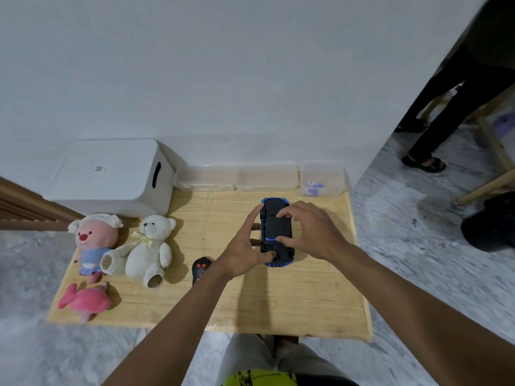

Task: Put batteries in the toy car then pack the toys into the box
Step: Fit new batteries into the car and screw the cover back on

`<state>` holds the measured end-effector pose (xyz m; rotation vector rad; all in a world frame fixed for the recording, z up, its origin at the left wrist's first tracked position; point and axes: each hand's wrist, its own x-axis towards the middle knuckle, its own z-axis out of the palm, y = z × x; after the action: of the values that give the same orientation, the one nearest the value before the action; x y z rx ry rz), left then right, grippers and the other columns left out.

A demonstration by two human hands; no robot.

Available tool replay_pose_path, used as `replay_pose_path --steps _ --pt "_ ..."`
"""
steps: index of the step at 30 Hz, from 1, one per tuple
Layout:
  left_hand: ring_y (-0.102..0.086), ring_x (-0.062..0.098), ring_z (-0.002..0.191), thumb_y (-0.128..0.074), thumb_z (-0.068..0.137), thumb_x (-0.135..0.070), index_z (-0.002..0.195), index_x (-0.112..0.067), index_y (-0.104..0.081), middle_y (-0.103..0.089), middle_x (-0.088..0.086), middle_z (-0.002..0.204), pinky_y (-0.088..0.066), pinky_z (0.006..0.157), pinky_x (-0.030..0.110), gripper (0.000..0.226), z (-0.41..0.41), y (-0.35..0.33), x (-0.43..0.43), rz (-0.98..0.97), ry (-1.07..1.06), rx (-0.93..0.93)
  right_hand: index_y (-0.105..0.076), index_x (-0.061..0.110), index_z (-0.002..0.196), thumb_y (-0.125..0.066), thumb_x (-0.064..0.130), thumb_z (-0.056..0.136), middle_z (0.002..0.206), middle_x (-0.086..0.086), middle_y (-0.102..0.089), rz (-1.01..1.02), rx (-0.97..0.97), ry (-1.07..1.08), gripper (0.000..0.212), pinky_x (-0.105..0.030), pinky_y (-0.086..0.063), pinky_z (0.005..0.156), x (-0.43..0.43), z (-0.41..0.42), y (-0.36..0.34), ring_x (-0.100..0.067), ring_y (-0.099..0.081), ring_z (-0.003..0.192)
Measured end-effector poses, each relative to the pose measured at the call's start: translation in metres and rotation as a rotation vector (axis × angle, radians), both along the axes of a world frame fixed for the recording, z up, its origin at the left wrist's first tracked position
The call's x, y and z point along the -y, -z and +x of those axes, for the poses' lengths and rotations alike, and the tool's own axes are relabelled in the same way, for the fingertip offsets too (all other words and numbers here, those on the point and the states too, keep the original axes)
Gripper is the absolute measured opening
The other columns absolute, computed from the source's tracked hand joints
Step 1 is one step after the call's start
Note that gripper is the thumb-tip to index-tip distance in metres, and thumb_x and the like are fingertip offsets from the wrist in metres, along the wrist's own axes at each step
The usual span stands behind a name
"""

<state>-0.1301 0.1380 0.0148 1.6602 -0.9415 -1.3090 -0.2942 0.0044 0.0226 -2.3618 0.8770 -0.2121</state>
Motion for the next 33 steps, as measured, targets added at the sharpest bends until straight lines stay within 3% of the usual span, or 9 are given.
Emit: replay_pose_path --steps 5,10,17,19,22,24,26,29,33 --pt "-0.071 0.011 0.099 -0.079 0.081 0.001 0.153 -0.055 -0.023 -0.05 0.0 0.135 -0.061 0.078 0.031 0.107 -0.002 -0.005 -0.002 -0.011 -0.003 -0.009 -0.061 0.038 0.118 -0.08 0.05 0.075 0.111 0.017 -0.059 0.018 0.004 -0.035 0.048 -0.041 -0.046 0.091 0.002 0.0 -0.002 -0.013 -0.052 0.1" --pt "-0.071 0.016 0.101 -0.08 0.081 0.001 0.153 -0.055 -0.024 -0.051 -0.001 0.134 -0.062 0.087 0.043 0.107 -0.002 -0.008 -0.004 -0.015 -0.007 0.0 -0.063 0.037 0.117 -0.082 0.048 0.075 0.109 0.015 -0.059 0.029 -0.004 -0.058 0.047 -0.042 -0.048 0.09 0.001 0.001 -0.007 -0.015 -0.053 0.099" --pt "-0.071 0.011 0.096 -0.081 0.08 0.001 0.153 -0.055 -0.025 -0.052 -0.002 0.131 -0.062 0.087 0.042 0.107 -0.005 -0.009 -0.007 -0.011 -0.019 -0.002 -0.065 0.035 0.113 -0.086 0.041 0.072 0.104 0.014 -0.057 0.117 -0.01 -0.065 0.046 -0.041 -0.051 0.089 0.002 0.003 -0.012 -0.006 -0.056 0.101" --pt "-0.071 0.014 0.098 -0.081 0.08 0.0 0.153 -0.056 -0.025 -0.052 -0.001 0.132 -0.062 0.088 0.043 0.107 -0.004 -0.009 -0.008 -0.011 -0.024 -0.002 -0.066 0.033 0.113 -0.087 0.037 0.073 0.105 0.012 -0.058 0.133 -0.023 -0.071 0.045 -0.035 -0.05 0.086 0.003 0.003 -0.016 -0.002 -0.054 0.096" --pt "-0.071 0.014 0.097 -0.081 0.081 0.0 0.153 -0.055 -0.025 -0.052 0.0 0.132 -0.063 0.086 0.042 0.107 -0.004 -0.01 -0.009 -0.01 -0.02 0.002 -0.067 0.026 0.116 -0.087 0.029 0.076 0.106 0.008 -0.057 0.168 -0.039 -0.091 0.045 -0.01 -0.039 0.074 0.004 0.003 -0.023 0.01 -0.048 0.087" --pt "-0.071 0.013 0.096 -0.081 0.081 0.0 0.153 -0.054 -0.024 -0.052 0.0 0.132 -0.063 0.086 0.039 0.107 -0.003 -0.011 -0.009 -0.013 -0.022 0.004 -0.068 0.025 0.117 -0.087 0.027 0.076 0.107 0.006 -0.057 0.182 -0.055 -0.097 0.045 -0.005 -0.034 0.071 0.006 0.005 -0.026 0.008 -0.047 0.087" --pt "-0.071 0.012 0.096 -0.08 0.081 0.0 0.154 -0.054 -0.024 -0.052 0.0 0.132 -0.062 0.086 0.037 0.106 -0.003 -0.012 -0.009 -0.014 -0.033 0.001 -0.068 0.025 0.118 -0.086 0.028 0.077 0.108 0.005 -0.056 0.186 -0.066 -0.11 0.045 -0.009 -0.037 0.076 0.007 0.007 -0.028 -0.001 -0.05 0.091" --pt "-0.071 0.012 0.097 -0.08 0.082 0.0 0.155 -0.052 -0.023 -0.053 0.0 0.133 -0.062 0.084 0.033 0.106 -0.003 -0.012 -0.008 -0.021 -0.067 -0.012 -0.069 0.027 0.115 -0.082 0.034 0.081 0.106 0.005 -0.055 0.143 -0.029 -0.079 0.037 -0.03 -0.048 0.087 0.005 0.013 -0.025 -0.009 -0.053 0.097" --pt "-0.07 0.017 0.102 -0.08 0.081 -0.002 0.155 -0.053 -0.023 -0.053 0.0 0.134 -0.062 0.088 0.036 0.106 -0.003 -0.011 -0.006 -0.026 -0.087 -0.007 -0.072 0.034 0.1 -0.078 0.037 0.082 0.101 0.01 -0.056 0.068 0.0 -0.029 0.019 -0.039 -0.052 0.085 -0.001 0.019 -0.02 -0.011 -0.057 0.096"
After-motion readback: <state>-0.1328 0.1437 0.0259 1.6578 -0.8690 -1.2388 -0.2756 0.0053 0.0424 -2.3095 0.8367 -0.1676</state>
